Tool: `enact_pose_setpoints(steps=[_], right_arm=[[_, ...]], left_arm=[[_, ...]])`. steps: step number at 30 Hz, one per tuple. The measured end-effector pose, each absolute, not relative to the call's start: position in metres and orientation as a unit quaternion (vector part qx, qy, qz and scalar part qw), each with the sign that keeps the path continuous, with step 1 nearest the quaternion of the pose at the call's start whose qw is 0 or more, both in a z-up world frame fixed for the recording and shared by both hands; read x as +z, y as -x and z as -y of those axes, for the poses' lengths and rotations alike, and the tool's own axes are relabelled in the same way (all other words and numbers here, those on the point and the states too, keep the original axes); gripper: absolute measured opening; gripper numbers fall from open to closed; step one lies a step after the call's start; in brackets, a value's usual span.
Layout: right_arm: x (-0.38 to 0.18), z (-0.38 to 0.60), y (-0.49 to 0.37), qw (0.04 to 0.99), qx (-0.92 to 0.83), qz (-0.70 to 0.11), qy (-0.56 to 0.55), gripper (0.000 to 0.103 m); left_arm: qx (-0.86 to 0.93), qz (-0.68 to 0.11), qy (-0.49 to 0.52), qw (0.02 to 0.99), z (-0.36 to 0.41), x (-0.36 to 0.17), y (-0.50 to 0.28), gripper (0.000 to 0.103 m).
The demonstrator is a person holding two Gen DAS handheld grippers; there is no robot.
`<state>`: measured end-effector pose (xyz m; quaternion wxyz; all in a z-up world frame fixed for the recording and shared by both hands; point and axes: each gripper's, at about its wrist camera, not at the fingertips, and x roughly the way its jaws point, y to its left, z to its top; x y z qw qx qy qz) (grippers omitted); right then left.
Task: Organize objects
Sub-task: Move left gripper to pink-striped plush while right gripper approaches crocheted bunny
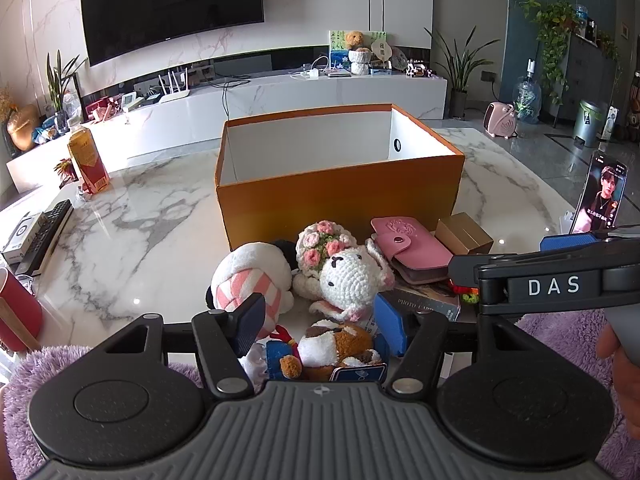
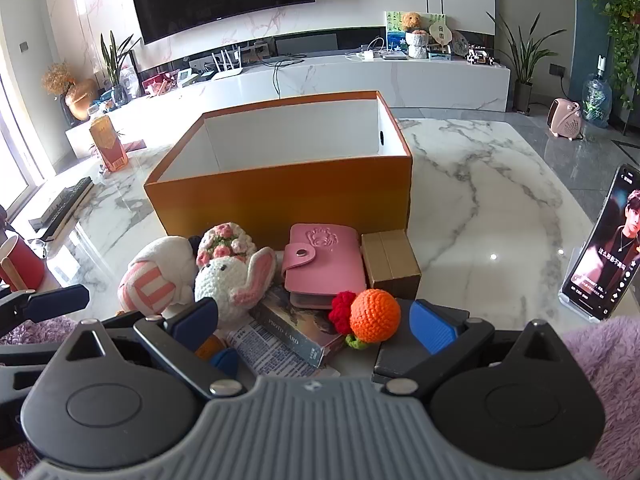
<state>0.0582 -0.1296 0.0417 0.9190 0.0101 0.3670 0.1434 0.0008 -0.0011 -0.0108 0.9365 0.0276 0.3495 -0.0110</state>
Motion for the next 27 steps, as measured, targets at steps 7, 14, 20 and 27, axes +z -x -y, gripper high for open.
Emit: enact_pose_setpoints(steps=[7,14,20,27], right_arm=[[0.0397,0.1289,-0.0587,0.918,0.143,-0.370,-0.010,0.102],[0.0388,0.1285,-0.0599,0.916,0.141,-0.375,-0.006,0.102],[0.0380,0.1280,-0.0615,0.915,0.142,-0.377,-0.006,0.102],[0.0361,0.1263,-0.0630,0.914,0.142,-0.380,-0.004,0.102]], left_arm=[[-0.011,-0.350,-0.028,0.936,0.0009,-0.0110,-0.0005,0.071],[-0.012,-0.359,-0.025,0.933,-0.0009,-0.0153,-0.0015,0.070],[-0.011,-0.365,-0.024,0.931,-0.0011,-0.0142,-0.0035,0.069],[-0.013,-0.371,-0.021,0.928,-0.0024,-0.0155,-0.0062,0.069]])
